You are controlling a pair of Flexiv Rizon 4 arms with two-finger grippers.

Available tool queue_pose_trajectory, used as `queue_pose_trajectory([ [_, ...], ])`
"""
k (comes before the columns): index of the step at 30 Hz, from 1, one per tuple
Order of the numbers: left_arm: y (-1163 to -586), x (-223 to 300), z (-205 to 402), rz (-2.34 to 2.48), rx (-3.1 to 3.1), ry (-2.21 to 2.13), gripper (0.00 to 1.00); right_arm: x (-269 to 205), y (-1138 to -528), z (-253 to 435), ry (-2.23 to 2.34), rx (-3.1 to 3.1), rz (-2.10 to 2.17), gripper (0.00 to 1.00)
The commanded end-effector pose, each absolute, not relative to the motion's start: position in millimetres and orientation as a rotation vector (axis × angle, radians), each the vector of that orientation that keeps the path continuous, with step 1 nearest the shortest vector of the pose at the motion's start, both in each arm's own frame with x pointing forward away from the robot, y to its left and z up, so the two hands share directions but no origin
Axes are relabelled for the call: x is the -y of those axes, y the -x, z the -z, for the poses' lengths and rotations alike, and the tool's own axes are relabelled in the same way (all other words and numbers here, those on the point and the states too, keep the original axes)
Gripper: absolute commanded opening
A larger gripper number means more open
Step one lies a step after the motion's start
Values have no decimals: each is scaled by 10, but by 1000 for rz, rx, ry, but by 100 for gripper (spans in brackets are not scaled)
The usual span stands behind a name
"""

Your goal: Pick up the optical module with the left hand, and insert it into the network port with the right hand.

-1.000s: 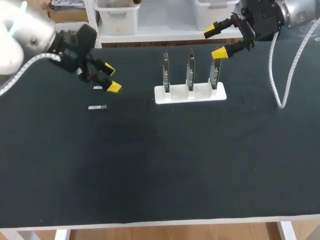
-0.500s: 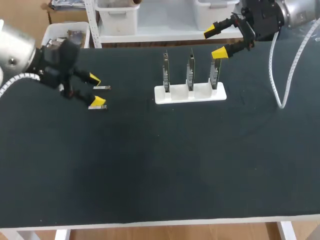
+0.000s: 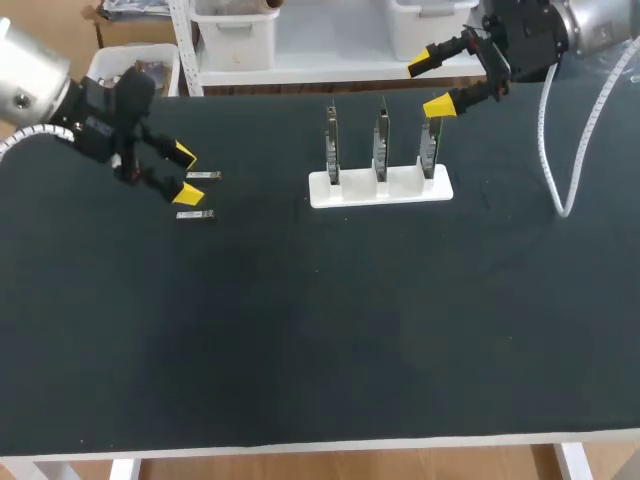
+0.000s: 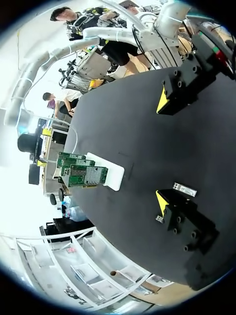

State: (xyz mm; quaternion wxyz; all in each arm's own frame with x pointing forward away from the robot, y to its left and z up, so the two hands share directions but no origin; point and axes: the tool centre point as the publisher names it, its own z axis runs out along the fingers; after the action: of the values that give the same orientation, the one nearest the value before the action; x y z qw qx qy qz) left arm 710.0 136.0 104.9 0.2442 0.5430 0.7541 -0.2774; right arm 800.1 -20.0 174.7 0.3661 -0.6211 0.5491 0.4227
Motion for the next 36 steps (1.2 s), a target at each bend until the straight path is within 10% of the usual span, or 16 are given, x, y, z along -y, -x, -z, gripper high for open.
queue_pose_trajectory([
  [1,-7117,-1354,-1049,758,-2063,-1488,100,200,-7974,-1750,1594,-1413,-1080,100],
  [36,-6846,-1445,-779,638,-2296,-1491,100,200,-7974,-1750,1594,-1413,-1080,100],
])
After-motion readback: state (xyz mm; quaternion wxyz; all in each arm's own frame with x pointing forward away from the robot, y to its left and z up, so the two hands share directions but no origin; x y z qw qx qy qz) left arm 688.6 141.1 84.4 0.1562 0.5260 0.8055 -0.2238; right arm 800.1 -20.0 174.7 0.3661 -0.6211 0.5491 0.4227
